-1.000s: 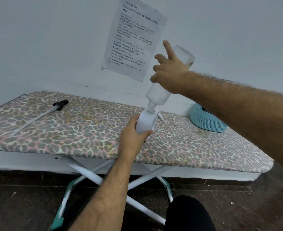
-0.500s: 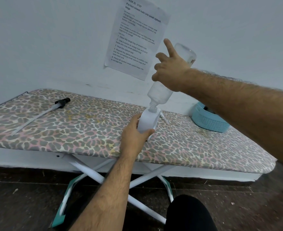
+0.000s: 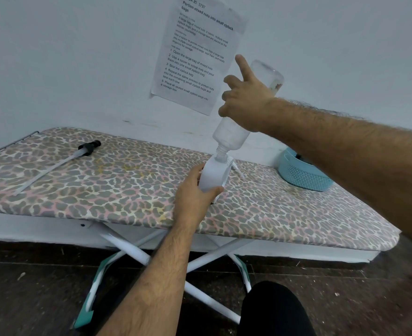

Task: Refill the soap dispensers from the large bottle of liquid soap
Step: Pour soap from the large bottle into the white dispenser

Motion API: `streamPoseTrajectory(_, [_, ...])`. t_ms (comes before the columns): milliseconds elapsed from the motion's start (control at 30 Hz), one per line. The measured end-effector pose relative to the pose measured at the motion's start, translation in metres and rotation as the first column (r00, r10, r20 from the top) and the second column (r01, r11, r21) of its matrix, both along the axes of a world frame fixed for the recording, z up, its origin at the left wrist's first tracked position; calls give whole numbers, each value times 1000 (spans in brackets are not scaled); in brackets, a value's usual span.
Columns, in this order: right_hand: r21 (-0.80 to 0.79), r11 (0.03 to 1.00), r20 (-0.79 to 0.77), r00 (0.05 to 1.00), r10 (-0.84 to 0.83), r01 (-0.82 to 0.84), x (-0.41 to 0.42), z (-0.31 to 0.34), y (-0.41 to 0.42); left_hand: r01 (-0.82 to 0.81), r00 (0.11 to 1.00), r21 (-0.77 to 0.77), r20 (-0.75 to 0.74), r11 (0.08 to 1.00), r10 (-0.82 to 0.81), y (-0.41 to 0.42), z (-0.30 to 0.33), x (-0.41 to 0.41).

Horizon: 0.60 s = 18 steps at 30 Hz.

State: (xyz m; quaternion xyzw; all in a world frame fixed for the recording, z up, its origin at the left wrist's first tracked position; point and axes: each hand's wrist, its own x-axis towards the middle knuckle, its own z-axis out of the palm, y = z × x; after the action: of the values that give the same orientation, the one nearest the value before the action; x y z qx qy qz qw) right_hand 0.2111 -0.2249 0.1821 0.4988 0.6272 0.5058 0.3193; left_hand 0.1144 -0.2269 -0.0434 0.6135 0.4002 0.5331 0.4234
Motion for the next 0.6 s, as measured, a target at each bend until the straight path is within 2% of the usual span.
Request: streamPoseTrajectory(600, [-9, 1000, 7, 1000, 18, -17, 1, -1, 1, 1, 1000, -4, 11, 1000, -1, -1, 0, 0])
